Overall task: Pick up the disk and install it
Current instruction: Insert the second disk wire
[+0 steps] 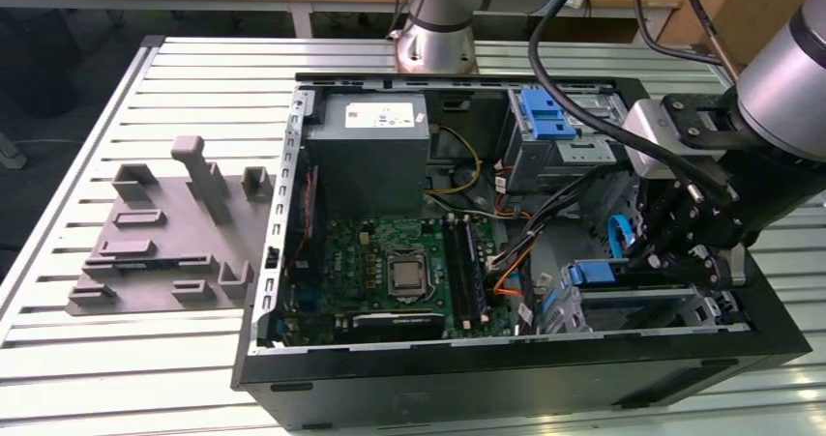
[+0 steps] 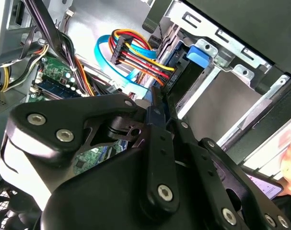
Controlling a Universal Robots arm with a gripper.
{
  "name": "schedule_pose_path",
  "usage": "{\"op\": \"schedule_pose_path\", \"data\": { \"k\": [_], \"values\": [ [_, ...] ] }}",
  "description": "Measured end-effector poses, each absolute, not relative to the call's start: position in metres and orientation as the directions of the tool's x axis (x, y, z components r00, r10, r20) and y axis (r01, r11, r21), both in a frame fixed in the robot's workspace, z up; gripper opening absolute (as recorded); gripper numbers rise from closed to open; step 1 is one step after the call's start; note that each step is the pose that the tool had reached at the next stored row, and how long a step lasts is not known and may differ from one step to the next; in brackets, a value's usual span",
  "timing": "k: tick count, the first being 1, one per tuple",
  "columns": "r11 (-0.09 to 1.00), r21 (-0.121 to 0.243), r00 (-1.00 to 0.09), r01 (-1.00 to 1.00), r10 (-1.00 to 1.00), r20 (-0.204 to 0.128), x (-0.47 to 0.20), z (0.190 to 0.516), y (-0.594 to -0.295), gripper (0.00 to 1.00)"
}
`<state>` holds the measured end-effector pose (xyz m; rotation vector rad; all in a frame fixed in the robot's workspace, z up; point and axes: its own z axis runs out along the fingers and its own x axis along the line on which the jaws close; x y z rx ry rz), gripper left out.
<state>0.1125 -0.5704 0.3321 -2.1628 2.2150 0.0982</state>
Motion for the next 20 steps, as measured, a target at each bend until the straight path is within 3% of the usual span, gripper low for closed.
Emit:
{"op": "schedule_pose_path", "data": {
  "k": [20],
  "values": [
    [0.023,0.014,-0.024,-1.0,-0.997,-0.076,0.1125,0.3297,-0.5704,0.17]
  ]
}}
